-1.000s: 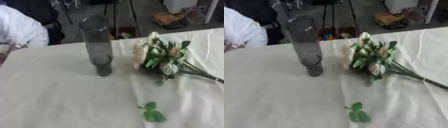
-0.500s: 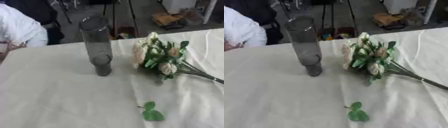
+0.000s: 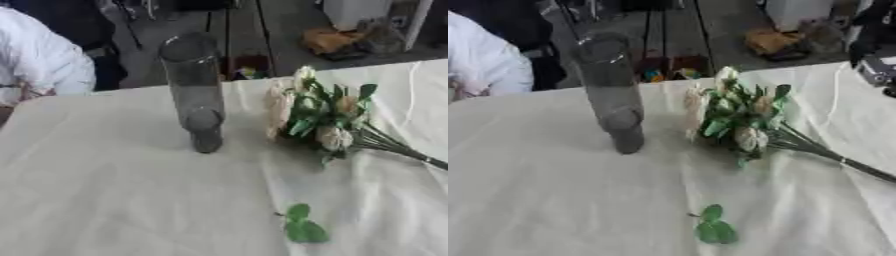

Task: Arrange flowers into the vase.

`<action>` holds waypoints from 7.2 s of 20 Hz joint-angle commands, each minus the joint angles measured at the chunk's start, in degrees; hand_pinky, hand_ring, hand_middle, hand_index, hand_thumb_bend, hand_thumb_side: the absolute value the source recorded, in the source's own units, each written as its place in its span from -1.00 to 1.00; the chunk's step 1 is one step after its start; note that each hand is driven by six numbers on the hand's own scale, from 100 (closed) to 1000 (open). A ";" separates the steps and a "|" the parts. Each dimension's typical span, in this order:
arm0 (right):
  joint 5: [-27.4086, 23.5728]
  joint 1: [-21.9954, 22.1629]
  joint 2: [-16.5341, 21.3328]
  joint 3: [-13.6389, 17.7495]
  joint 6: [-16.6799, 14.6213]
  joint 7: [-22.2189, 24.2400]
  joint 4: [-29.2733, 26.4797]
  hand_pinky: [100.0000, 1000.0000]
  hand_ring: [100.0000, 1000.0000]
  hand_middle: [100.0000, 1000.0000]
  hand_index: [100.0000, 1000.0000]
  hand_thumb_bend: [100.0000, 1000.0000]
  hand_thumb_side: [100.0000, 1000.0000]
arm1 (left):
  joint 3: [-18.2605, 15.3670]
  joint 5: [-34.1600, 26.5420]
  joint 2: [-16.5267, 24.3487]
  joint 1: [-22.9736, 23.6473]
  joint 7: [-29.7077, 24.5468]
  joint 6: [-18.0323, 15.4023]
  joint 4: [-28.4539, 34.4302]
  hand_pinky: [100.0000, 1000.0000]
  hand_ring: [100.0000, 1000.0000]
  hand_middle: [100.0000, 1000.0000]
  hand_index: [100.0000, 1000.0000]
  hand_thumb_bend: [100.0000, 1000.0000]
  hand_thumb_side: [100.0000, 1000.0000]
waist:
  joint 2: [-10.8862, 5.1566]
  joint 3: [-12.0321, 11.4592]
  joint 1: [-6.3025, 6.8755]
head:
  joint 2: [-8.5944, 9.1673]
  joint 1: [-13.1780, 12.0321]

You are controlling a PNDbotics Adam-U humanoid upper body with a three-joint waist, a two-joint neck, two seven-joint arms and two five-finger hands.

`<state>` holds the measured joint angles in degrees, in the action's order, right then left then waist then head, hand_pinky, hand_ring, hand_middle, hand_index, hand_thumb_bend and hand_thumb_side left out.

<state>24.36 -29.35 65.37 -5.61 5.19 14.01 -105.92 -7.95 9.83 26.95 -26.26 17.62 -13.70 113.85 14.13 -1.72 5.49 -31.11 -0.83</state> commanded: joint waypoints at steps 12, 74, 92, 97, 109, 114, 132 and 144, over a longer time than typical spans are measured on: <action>8.67 -6.37 2.02 -6.25 -1.16 11.13 12.44 0.46 0.88 0.77 0.87 -0.90 0.89 | 0.32 -0.34 2.17 -1.17 -0.55 0.03 0.74 0.70 0.96 0.86 0.96 -1.00 1.00 | -1.15 -0.54 -0.61 | 1.27 0.94; 7.28 -17.83 -9.74 -11.69 -1.24 16.60 24.70 0.47 0.90 0.84 0.91 -0.84 0.55 | 0.93 -1.25 0.98 -1.34 -1.24 0.49 0.74 0.70 0.97 0.87 0.96 -1.00 1.00 | -0.01 -0.88 -0.53 | 1.74 2.52; 2.66 -8.49 -5.46 -10.93 2.90 18.92 14.52 0.51 0.94 0.89 0.93 -0.47 0.46 | 0.86 -1.46 0.62 -1.69 -1.35 0.31 0.74 0.70 0.97 0.87 0.96 -1.00 1.00 | 0.07 -0.64 -0.28 | 1.87 2.96; 3.29 -9.18 -6.93 -12.02 3.55 18.76 16.57 0.50 0.92 0.85 0.90 -0.46 0.41 | 1.07 -1.76 0.24 -1.84 -1.56 0.34 0.74 0.70 0.97 0.87 0.96 -1.00 1.00 | 0.23 -0.60 0.01 | 2.07 3.32; 5.16 -12.34 -11.44 -13.82 1.39 17.54 25.31 0.48 0.89 0.83 0.88 -0.50 0.37 | 1.24 -2.14 -0.46 -2.02 -1.75 0.40 0.74 0.70 0.97 0.87 0.96 -1.00 1.00 | 0.84 -0.94 0.59 | 2.74 3.97; 5.47 -12.49 -12.43 -14.44 0.09 18.16 27.01 0.48 0.90 0.84 0.89 -0.49 0.35 | 1.18 -2.23 -0.52 -2.04 -1.71 0.40 0.74 0.70 0.97 0.87 0.96 -1.00 1.00 | 1.14 -1.20 0.74 | 2.83 3.97; 7.45 -16.18 -16.01 -15.07 -2.71 17.35 35.01 0.33 0.65 0.58 0.76 -0.75 0.32 | 1.34 -2.50 -0.64 -1.95 -1.69 0.56 0.74 0.70 0.97 0.86 0.96 -1.00 1.00 | 1.05 -1.61 0.20 | 2.74 3.59; 8.13 -16.76 -17.05 -15.46 -2.73 19.46 38.47 0.03 0.13 -0.01 0.33 -0.93 -0.07 | 1.36 -2.64 -0.73 -1.92 -1.81 0.68 0.74 0.69 0.97 0.85 0.96 -1.00 1.00 | 1.36 -1.94 0.13 | 2.70 3.66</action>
<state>32.14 -45.91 47.61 -21.07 2.40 32.71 -68.18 -6.39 7.45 25.22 -27.43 15.82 -13.14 113.85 16.25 -3.60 5.85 -28.66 2.91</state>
